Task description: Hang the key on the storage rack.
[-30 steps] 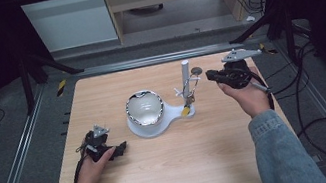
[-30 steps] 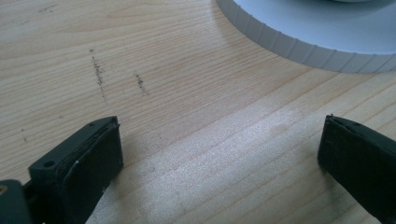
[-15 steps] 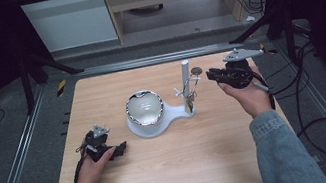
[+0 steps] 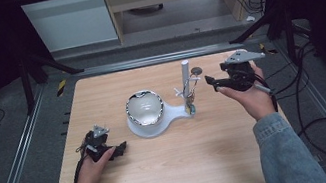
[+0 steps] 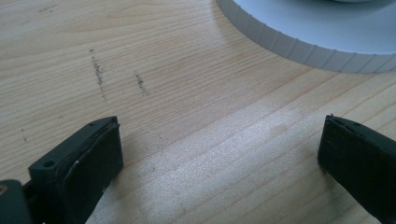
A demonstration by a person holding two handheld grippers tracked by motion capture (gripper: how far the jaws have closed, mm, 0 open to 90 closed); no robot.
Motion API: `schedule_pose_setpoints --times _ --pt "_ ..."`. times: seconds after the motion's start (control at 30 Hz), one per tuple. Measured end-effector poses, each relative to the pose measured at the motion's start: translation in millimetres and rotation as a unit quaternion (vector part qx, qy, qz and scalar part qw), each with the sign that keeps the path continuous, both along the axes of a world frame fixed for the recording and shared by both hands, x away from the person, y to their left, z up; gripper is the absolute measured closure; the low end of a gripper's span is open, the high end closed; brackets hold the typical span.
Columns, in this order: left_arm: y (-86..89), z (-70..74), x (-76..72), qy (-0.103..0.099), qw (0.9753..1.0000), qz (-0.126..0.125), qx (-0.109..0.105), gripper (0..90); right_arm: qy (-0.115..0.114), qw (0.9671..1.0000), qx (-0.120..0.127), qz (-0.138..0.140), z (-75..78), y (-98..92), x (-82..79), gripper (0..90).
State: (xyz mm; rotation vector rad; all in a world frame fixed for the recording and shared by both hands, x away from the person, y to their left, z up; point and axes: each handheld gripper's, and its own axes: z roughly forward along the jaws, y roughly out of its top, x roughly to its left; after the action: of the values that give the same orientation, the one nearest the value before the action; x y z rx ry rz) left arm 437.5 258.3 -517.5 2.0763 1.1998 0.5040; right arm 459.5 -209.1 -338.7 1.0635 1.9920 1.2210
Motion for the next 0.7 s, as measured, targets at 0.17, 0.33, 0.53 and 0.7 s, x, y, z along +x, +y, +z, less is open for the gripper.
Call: schedule_pose_setpoints --times 0.17,0.33,0.53,0.7 --pt "0.0 0.0 0.0 0.000 1.0000 0.000 0.000 0.0 -0.002 0.9997 -0.018 -0.018 -5.1 -2.6 -3.5 6.3" --pt "0.0 0.0 -0.1 0.000 1.0000 0.000 0.000 0.0 0.004 0.9993 -0.026 -0.025 -15.3 -10.1 -11.3 5.0" --pt "0.0 0.0 -0.1 0.000 1.0000 0.000 0.000 0.0 0.018 0.9990 -0.028 -0.029 -29.3 -19.9 -17.3 5.1" --pt "-0.1 0.0 -0.1 0.000 1.0000 0.001 0.000 0.0 0.027 0.9988 -0.027 -0.032 -38.0 -23.9 -20.0 5.1"
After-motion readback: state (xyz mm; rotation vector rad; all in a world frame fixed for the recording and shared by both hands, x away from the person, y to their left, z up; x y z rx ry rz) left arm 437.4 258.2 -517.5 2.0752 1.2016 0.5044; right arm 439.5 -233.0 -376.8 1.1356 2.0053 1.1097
